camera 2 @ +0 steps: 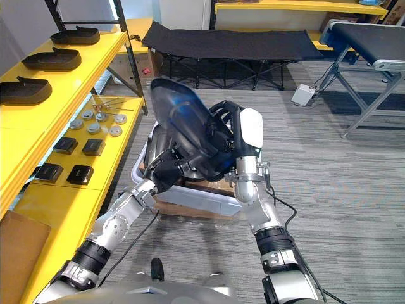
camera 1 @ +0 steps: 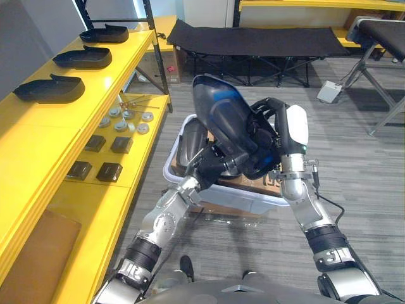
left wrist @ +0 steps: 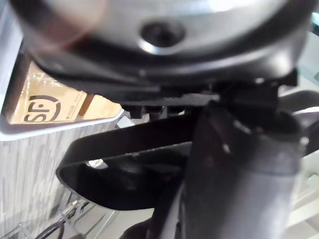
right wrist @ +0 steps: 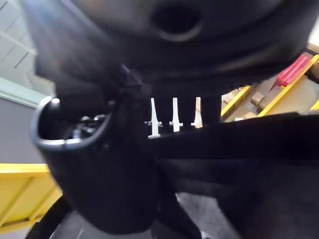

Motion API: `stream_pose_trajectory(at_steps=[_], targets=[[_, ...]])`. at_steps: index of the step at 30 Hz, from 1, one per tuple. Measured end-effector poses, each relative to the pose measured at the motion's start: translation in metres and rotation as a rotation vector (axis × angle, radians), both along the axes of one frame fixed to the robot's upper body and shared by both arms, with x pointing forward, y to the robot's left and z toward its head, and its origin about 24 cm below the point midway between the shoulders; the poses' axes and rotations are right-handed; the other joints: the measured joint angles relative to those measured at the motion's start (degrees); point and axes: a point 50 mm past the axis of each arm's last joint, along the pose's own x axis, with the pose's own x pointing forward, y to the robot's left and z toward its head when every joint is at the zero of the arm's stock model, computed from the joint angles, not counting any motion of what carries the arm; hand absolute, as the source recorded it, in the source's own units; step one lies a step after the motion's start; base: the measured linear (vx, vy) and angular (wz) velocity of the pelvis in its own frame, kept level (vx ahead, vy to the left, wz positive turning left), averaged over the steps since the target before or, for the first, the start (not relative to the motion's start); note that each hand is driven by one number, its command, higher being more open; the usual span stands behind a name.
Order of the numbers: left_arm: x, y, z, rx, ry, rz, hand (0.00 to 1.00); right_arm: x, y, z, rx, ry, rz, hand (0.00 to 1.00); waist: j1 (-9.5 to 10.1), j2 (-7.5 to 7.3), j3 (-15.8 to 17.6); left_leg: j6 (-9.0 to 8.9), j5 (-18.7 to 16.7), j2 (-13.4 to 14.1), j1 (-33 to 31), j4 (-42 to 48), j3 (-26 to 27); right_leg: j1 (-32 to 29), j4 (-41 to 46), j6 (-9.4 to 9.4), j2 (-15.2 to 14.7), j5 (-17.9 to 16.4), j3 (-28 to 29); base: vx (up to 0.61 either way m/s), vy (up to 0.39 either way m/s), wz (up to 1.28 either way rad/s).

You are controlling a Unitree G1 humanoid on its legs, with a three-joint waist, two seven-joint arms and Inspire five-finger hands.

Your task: Walk over and take three plastic housings, then place them on the shelf

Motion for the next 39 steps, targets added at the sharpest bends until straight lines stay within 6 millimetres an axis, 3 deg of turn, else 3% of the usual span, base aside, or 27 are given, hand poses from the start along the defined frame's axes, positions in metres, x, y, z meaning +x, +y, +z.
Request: stream_pose_trajectory(at_steps=[10,11,19,26,31,32,39], targets=[[-0.001,-0.005,-0.001,-0.021,0.043,0.022,1.0,-0.011,0.018,-0.017,0.136,0.049,0.046,0.0,-0.06,-1.29,-0.77,0.04,0.16,-0.11,-0.01,0.01,-0.11,0.06,0.01,-0.03,-0.03,-0.01,0.18,0.01,0.003,0.0],[-0.001,-0.005,-0.001,-0.02,0.046,0.019,0.0,-0.012,0.019,-0.019,0.141,0.051,0.046,0.0,-0.04,-1.29,-0.77,0.06,0.17,-0.1,0.01,0.01,-0.17,0.04,0.01,-0.05,-0.02,-0.02,0.15,0.0,0.0,0.0],[-0.003,-0.01,-0.002,-0.045,0.077,0.015,0.0,-0.019,0.021,-0.029,0.242,0.087,0.038,0.0,-0.07,-1.38,-0.84,0.06,0.17,-0.09,0.04,0.0,-0.22,0.01,0.03,-0.08,-0.02,-0.04,0.18,0.0,0.0,0.0],[0.003,0.005,-0.005,-0.048,0.136,0.137,0.0,-0.028,0.035,-0.027,0.304,0.04,0.112,0.0,-0.32,-1.76,-1.06,0.04,0.15,0.0,0.02,0.02,-0.19,-0.06,-0.05,-0.11,0.03,-0.06,0.29,0.0,0.0,0.0],[0.002,0.006,-0.004,-0.067,0.116,0.111,0.0,-0.028,0.035,-0.028,0.313,0.044,0.101,0.0,0.0,-2.35,-1.43,0.02,0.14,-0.23,0.01,0.08,-0.23,-0.01,-0.05,-0.07,-0.14,-0.04,0.24,0.0,0.0,0.0],[0.002,0.006,-0.004,-0.067,0.116,0.112,0.0,-0.028,0.035,-0.028,0.315,0.044,0.1,1.0,-0.07,-2.39,-1.45,0.03,0.14,-0.25,0.01,0.05,-0.23,-0.01,-0.05,-0.06,-0.16,-0.03,0.25,0.0,0.0,0.0],[0.0,0.006,-0.006,-0.066,0.122,0.11,0.0,-0.033,0.035,-0.032,0.325,0.047,0.096,1.0,-0.26,-2.42,-1.48,0.03,0.13,-0.16,0.1,0.02,-0.21,0.02,-0.03,-0.07,-0.08,-0.04,0.31,0.0,0.0,0.0]])
